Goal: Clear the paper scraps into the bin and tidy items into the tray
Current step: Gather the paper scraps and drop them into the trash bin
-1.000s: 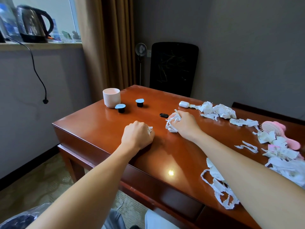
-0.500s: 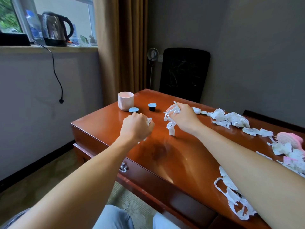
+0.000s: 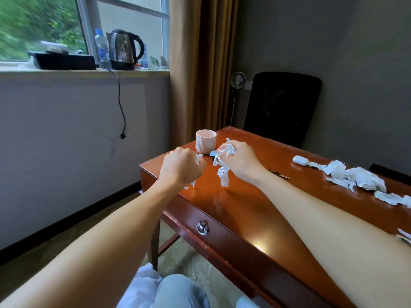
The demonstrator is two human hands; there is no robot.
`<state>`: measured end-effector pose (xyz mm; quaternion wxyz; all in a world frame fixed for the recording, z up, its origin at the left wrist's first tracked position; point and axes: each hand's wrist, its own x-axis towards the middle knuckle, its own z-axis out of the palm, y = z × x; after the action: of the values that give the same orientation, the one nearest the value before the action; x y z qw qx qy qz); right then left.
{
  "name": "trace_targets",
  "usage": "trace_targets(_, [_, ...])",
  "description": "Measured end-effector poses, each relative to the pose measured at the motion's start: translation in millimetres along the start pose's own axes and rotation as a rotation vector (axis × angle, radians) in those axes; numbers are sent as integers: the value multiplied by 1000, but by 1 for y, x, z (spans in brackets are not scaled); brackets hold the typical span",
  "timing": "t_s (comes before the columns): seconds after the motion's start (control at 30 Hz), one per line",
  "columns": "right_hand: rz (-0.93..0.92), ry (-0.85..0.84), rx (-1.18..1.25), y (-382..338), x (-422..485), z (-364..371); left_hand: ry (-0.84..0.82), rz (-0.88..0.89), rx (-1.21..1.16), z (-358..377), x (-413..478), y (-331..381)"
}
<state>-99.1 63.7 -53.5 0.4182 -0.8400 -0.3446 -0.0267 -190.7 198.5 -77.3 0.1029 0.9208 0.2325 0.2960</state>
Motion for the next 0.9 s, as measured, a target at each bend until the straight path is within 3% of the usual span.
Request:
trace_targets(0.4, [-71, -168, 94, -79, 10, 119, 20, -174, 81, -42, -19, -133])
trace_targets(0.9, [-105, -473, 173, -125, -4, 293, -40, -407, 121, -31, -85, -307])
